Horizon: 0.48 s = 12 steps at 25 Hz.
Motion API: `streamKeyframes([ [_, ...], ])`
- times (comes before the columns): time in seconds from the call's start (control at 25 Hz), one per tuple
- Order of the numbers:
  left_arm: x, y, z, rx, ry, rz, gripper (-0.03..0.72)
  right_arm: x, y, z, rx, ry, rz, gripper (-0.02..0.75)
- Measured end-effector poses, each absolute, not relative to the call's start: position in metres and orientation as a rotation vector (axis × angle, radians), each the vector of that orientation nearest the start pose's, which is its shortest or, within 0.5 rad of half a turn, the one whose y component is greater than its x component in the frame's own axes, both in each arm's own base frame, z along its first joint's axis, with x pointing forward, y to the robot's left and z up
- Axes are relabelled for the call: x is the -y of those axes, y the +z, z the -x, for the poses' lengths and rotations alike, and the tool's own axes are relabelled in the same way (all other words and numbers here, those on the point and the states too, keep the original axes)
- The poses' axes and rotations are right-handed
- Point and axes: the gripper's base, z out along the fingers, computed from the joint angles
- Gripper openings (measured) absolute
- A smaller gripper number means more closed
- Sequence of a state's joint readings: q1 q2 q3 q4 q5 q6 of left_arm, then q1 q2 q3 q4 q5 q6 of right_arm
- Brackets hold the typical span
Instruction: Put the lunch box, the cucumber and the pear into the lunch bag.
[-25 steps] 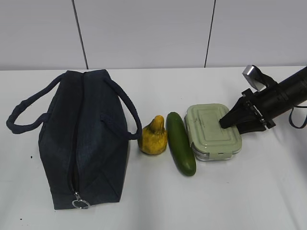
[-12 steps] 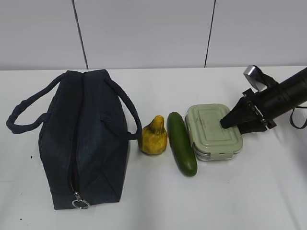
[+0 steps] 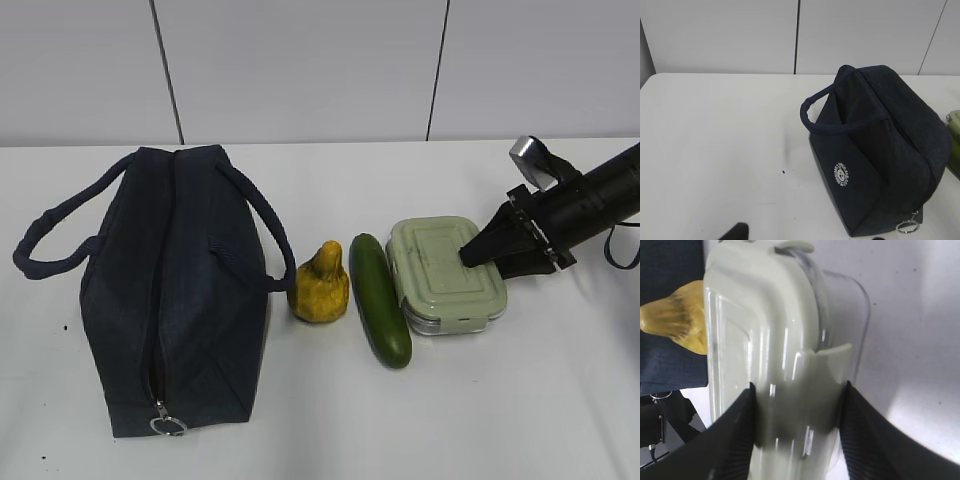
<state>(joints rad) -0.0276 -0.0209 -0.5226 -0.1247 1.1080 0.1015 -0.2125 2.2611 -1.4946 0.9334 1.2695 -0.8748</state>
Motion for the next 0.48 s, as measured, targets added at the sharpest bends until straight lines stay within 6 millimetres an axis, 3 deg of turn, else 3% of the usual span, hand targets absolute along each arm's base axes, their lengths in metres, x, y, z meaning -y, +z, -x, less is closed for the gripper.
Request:
streamKeyframes([
  [0.24,0.013,0.28,0.012,-2.044,-0.149,-0.148,0.435,0.019,0.127,-0.413,-2.707,1.234,0.285,0.372],
  [0.48,0.016,0.284,-0.005,-2.119,-0.205,-0.14,0.435,0.021,0.134,-0.414,-2.697,1.184,0.295,0.371],
])
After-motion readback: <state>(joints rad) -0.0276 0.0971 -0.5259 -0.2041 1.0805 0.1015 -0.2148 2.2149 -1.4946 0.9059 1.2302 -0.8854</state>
